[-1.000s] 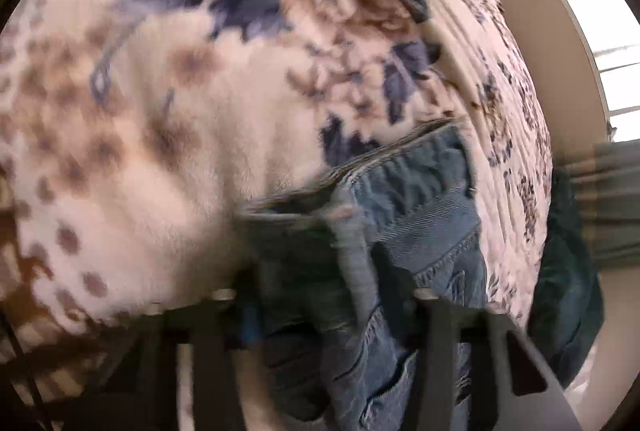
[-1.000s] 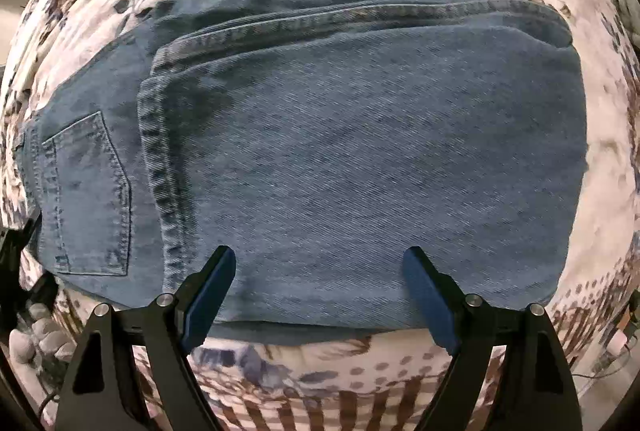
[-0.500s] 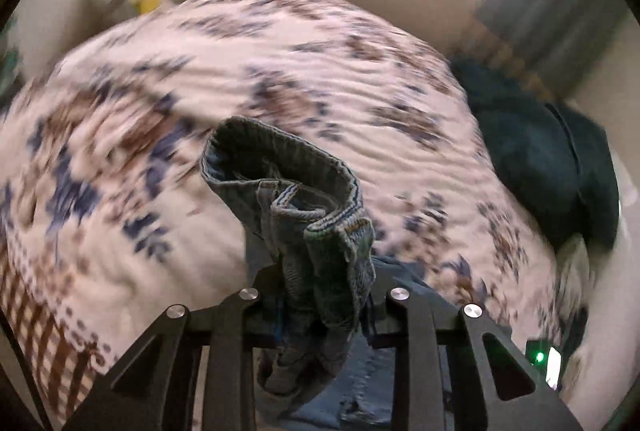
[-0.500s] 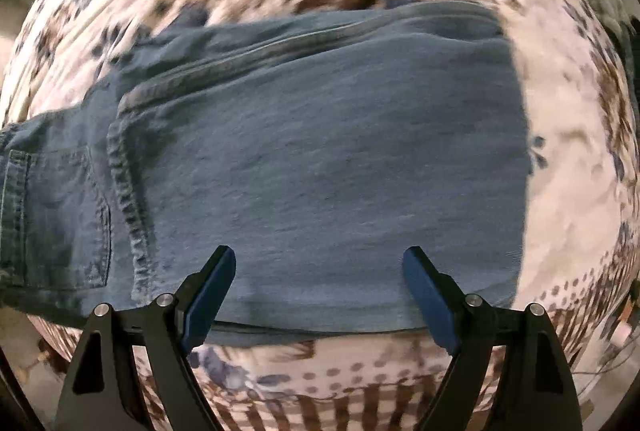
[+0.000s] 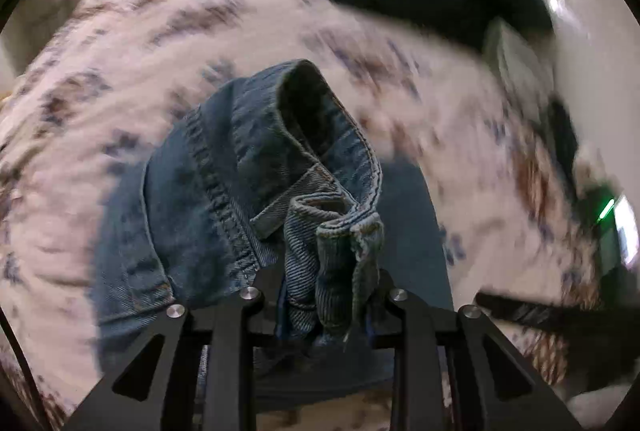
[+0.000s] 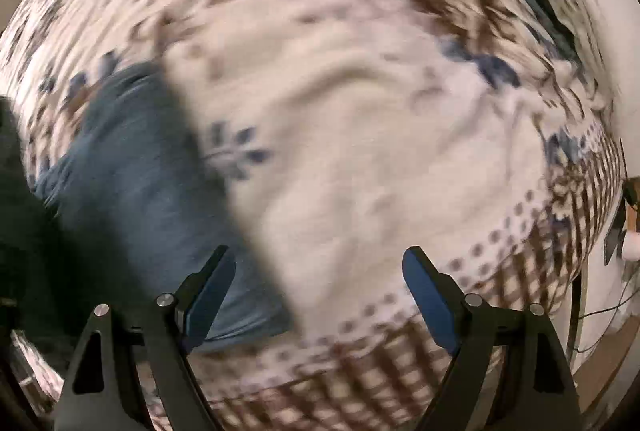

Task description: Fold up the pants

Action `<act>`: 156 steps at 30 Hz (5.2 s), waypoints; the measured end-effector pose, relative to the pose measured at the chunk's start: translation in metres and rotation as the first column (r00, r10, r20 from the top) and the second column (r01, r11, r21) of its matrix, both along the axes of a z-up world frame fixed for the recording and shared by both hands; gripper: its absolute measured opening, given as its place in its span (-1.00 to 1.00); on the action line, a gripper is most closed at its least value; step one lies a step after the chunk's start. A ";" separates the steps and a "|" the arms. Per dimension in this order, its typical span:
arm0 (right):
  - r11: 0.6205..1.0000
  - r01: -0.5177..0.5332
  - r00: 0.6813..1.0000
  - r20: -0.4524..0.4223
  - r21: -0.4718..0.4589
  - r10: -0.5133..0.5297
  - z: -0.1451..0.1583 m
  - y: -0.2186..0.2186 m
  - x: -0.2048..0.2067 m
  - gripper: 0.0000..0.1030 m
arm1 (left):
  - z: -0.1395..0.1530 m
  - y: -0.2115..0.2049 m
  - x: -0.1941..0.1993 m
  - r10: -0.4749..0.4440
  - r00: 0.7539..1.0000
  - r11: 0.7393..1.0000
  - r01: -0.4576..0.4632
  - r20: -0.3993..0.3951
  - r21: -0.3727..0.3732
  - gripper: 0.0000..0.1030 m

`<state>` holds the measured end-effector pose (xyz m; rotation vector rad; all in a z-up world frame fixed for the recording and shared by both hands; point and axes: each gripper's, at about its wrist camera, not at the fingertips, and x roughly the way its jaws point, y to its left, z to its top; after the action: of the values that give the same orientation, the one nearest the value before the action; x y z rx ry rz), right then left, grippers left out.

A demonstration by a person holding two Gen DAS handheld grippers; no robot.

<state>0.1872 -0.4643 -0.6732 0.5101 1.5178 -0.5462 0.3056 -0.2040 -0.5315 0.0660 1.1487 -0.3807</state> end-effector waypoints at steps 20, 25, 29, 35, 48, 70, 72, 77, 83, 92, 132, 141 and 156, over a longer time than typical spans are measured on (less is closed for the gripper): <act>0.998 -0.067 0.997 0.032 -0.001 0.067 0.003 -0.049 0.026 0.70 | -0.014 -0.008 0.016 0.078 0.968 0.995 -0.090 -0.238 -0.037 0.38; 0.992 -0.073 0.992 0.115 0.106 0.061 0.021 -0.044 0.038 0.70 | 0.031 0.027 0.010 0.160 0.967 0.978 -0.182 -0.196 -0.103 0.91; 0.935 -0.144 0.973 0.220 0.324 0.074 0.022 -0.020 0.057 0.70 | 0.056 0.082 0.013 0.292 0.943 0.949 -0.306 -0.157 -0.074 0.92; 0.849 -0.322 0.942 0.233 0.418 0.242 -0.012 0.023 0.101 0.70 | 0.035 0.162 0.026 0.457 0.881 0.889 -0.450 -0.121 0.081 0.91; 0.869 -0.394 0.900 0.316 0.298 0.300 0.029 0.052 0.085 -0.71 | 0.009 0.189 0.027 0.512 0.844 0.858 -0.497 -0.160 0.129 0.92; 0.894 0.094 0.987 0.076 0.439 -0.141 -0.022 -0.105 -0.016 0.33 | -0.077 0.092 0.170 0.251 0.844 0.943 -0.323 -0.474 -0.075 0.49; 0.871 0.133 0.986 0.031 0.472 -0.167 -0.041 -0.096 -0.023 0.33 | -0.085 0.082 0.172 0.202 0.850 0.954 -0.283 -0.486 -0.097 -0.34; 0.801 0.225 0.959 0.019 0.555 -0.283 -0.061 -0.091 -0.043 -0.29 | -0.088 0.081 0.174 0.205 0.862 0.959 -0.272 -0.463 -0.083 -0.47; 0.833 0.194 0.976 -0.014 0.518 -0.218 -0.058 -0.085 -0.028 -0.21 | -0.091 0.098 0.187 0.224 0.837 0.940 -0.320 -0.500 -0.115 -0.47; 0.673 0.224 0.946 0.008 0.705 -0.323 -0.045 -0.037 -0.051 0.42 | -0.047 0.123 0.108 0.205 0.837 0.920 -0.341 -0.508 -0.190 0.14; 0.527 0.165 0.877 0.119 0.834 -0.465 -0.080 0.021 -0.049 0.49 | -0.082 0.107 0.145 0.049 0.842 0.905 -0.265 -0.537 -0.332 0.35; 0.510 0.202 0.795 0.164 0.836 -0.584 -0.073 0.034 -0.032 0.72 | -0.095 0.124 0.109 0.071 0.801 0.821 -0.386 -0.595 -0.421 0.43; 0.666 0.193 0.834 0.237 0.721 -0.498 -0.033 0.072 0.023 0.02 | -0.083 0.092 0.088 -0.018 0.869 0.882 -0.220 -0.494 -0.417 -0.15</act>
<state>0.2106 -0.3927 -0.7064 1.4373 1.1538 -0.1259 0.3931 -0.1117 -0.6142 -0.5438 1.5225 -0.5882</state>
